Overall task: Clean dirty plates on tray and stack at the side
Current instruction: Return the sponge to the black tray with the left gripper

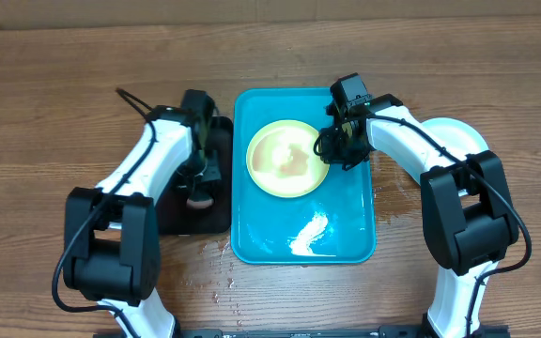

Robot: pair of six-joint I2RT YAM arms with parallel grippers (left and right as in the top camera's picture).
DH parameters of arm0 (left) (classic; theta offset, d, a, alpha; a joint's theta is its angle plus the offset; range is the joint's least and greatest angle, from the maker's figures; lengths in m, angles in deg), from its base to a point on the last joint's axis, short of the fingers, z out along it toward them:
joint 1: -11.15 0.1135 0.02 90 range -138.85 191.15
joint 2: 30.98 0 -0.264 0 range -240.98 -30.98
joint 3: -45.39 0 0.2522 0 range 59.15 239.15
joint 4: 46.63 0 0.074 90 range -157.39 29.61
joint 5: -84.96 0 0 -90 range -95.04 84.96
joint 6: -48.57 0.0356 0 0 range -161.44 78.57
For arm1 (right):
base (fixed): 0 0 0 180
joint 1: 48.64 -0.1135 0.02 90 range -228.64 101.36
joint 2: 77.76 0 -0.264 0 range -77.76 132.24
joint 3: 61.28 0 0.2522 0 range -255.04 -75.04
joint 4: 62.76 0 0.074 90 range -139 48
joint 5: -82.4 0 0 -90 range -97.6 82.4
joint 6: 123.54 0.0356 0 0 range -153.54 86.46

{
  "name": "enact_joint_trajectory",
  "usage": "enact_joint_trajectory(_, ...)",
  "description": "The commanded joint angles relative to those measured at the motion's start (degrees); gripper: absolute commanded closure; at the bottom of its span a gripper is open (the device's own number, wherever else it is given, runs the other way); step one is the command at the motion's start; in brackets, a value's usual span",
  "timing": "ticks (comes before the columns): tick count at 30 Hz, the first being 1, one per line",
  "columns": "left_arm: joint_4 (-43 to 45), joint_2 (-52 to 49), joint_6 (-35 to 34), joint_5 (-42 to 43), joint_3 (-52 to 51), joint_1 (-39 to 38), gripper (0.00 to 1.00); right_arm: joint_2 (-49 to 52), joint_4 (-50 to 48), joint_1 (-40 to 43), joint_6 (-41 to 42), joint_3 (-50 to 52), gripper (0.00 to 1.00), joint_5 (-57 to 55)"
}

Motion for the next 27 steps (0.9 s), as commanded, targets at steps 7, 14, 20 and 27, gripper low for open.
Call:
enact_joint_trajectory(7,0.42,0.26,5.86,4.04,0.66,1.49,0.66,-0.98,-0.15,-0.28,-0.04,0.35,0.72,-0.20)
enact_joint_trajectory(14,-4.09,1.29,3.74,5.99,8.31,3.23,0.55,-0.98,-0.11,-0.28,-0.02,0.35,0.62,-0.15)
enact_joint_trajectory(20,-4.92,7.63,-0.48,5.79,14.56,3.52,0.57,-0.83,0.20,-0.28,0.00,0.83,0.62,-0.17)
enact_joint_trajectory(27,-3.02,19.21,-4.37,5.62,15.89,5.51,0.44,0.96,-0.83,-0.28,0.04,1.09,0.87,0.09)
